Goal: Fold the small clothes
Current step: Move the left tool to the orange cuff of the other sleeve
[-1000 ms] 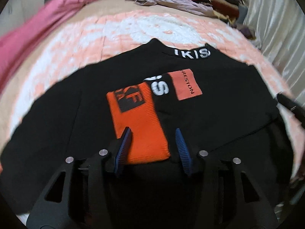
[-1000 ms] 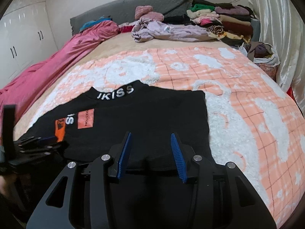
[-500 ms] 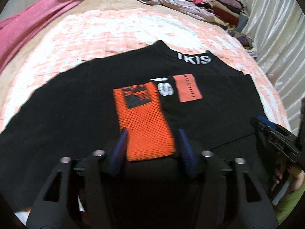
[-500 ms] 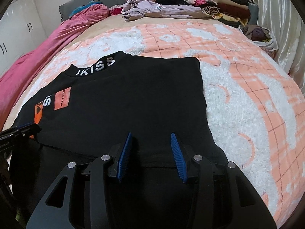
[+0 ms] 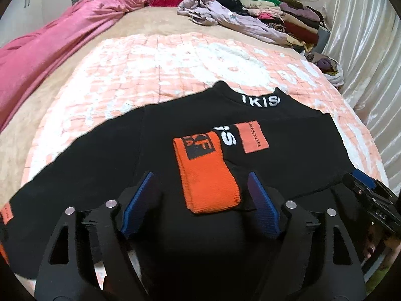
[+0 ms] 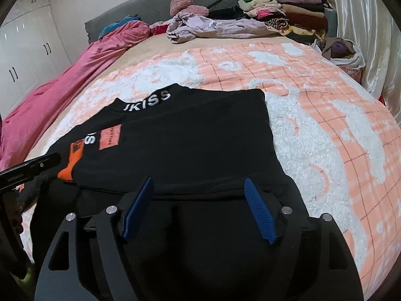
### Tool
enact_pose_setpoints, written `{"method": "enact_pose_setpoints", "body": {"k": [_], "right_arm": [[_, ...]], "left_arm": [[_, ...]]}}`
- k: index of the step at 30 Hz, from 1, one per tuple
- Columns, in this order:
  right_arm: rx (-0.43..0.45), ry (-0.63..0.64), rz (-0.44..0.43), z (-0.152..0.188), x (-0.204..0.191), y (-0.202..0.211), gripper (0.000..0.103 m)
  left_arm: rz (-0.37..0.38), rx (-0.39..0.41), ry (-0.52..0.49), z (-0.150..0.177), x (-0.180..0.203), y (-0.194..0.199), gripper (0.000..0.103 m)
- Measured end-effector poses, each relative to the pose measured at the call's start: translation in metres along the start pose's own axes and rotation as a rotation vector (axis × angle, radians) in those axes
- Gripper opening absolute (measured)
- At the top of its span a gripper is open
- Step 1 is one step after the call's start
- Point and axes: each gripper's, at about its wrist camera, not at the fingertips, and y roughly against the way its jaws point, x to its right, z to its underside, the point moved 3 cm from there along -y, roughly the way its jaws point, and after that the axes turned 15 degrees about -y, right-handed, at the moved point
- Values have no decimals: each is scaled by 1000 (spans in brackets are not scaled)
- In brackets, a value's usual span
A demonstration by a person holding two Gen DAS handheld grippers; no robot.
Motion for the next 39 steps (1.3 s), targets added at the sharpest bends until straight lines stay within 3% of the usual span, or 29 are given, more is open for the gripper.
{"method": "enact_pose_setpoints", "body": {"k": [2, 5, 10, 11, 12, 39], "right_arm": [[4, 3, -9, 1, -3, 3, 74], [7, 10, -24, 4, -8, 8, 74], [11, 24, -34, 6, -17, 11, 76], [11, 25, -36, 6, -19, 12, 92], [24, 20, -36, 7, -20, 14, 99], [20, 140, -159, 27, -94, 40, 98]], "left_arm": [[-30, 16, -4, 0, -3, 6, 82], [-82, 45, 2, 0, -9, 17, 86], [-107, 77, 29, 3, -21, 30, 93], [-111, 82, 32, 3, -22, 32, 93], [-112, 86, 38, 4, -24, 34, 93], [-205, 125, 193, 61, -77, 67, 93]]}}
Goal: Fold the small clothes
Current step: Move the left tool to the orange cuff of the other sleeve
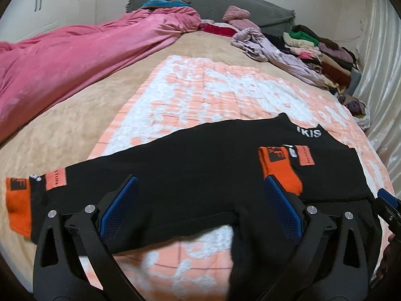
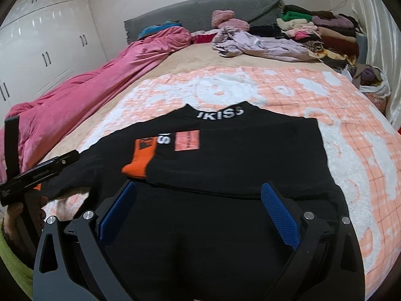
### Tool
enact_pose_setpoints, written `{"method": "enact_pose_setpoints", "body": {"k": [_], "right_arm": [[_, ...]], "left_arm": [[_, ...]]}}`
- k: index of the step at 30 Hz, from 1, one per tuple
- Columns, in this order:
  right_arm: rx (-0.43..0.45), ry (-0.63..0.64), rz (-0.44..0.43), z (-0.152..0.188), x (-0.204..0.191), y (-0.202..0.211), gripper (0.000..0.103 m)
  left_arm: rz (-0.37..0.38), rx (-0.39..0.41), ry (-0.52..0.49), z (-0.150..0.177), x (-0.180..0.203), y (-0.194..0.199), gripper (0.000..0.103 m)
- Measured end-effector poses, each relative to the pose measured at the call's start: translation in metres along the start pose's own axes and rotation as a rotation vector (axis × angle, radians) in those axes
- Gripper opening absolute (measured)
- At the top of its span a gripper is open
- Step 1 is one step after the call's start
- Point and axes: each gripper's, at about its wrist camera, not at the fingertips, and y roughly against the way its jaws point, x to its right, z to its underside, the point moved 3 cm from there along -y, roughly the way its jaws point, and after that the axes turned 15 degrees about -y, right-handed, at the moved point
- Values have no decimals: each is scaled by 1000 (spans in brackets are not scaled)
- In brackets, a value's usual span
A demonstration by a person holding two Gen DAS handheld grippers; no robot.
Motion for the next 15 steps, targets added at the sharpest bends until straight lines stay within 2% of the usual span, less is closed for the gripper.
{"method": "enact_pose_setpoints", "body": {"k": [15], "right_arm": [[-26, 122, -81, 8, -64, -14, 98]], "left_arm": [[-136, 33, 87, 16, -38, 19, 93]]}}
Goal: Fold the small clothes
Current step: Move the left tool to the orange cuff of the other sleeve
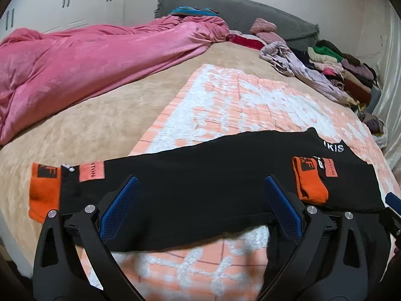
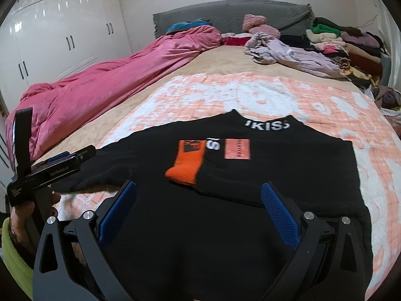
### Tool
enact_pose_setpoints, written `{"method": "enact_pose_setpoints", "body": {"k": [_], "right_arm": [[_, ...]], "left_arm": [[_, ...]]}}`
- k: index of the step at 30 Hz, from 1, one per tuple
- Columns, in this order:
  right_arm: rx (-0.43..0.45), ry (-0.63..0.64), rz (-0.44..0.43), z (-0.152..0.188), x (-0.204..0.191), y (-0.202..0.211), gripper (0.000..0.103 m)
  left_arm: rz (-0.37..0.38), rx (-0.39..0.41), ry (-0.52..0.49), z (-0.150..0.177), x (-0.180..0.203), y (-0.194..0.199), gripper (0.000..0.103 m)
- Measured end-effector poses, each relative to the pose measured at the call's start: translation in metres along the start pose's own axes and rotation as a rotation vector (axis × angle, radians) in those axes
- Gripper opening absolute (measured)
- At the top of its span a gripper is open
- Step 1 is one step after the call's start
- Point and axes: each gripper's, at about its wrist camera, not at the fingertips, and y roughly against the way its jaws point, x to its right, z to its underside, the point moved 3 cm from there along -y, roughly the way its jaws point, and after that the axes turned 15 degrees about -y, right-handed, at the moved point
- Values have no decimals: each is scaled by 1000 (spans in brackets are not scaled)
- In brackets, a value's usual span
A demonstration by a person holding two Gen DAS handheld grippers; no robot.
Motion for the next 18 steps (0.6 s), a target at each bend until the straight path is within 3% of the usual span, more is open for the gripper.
{"method": "enact_pose_setpoints", "body": {"k": [18], "right_arm": [[-65, 122, -77, 14, -73, -31, 98]], "left_arm": [[-116, 52, 258, 22, -71, 29, 93]]}}
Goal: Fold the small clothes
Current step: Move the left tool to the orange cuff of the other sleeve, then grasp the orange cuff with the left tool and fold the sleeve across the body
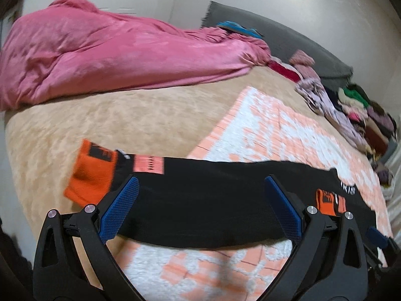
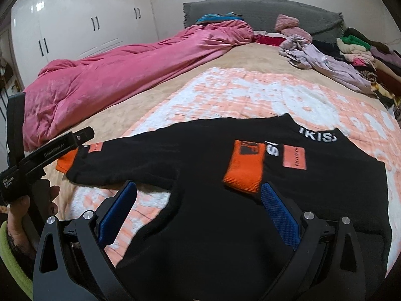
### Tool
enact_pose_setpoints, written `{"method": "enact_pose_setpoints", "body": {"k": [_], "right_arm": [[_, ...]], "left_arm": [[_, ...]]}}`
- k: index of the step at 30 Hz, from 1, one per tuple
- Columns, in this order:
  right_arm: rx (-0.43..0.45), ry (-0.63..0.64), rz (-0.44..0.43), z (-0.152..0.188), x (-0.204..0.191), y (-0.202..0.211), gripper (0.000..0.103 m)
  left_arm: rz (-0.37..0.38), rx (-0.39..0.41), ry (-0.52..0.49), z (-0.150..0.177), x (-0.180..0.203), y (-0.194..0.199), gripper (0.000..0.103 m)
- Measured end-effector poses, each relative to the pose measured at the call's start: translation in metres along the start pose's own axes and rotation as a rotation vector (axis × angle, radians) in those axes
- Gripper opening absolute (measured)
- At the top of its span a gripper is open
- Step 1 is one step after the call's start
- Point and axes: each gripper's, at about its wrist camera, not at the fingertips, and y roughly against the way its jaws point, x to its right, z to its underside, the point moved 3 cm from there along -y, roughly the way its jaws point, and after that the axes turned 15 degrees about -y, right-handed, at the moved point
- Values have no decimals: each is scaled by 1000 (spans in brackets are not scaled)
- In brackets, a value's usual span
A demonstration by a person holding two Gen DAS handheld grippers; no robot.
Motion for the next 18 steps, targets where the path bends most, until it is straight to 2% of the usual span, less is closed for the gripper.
{"method": "enact_pose_setpoints", "body": {"k": [7, 18], "right_arm": [[-4, 13, -18, -1, -16, -4, 98], [-16, 30, -37, 2, -35, -9, 98]], "left_arm": [[-30, 5, 83, 2, -32, 8, 93], [-57, -51, 103, 8, -75, 6, 93]]}}
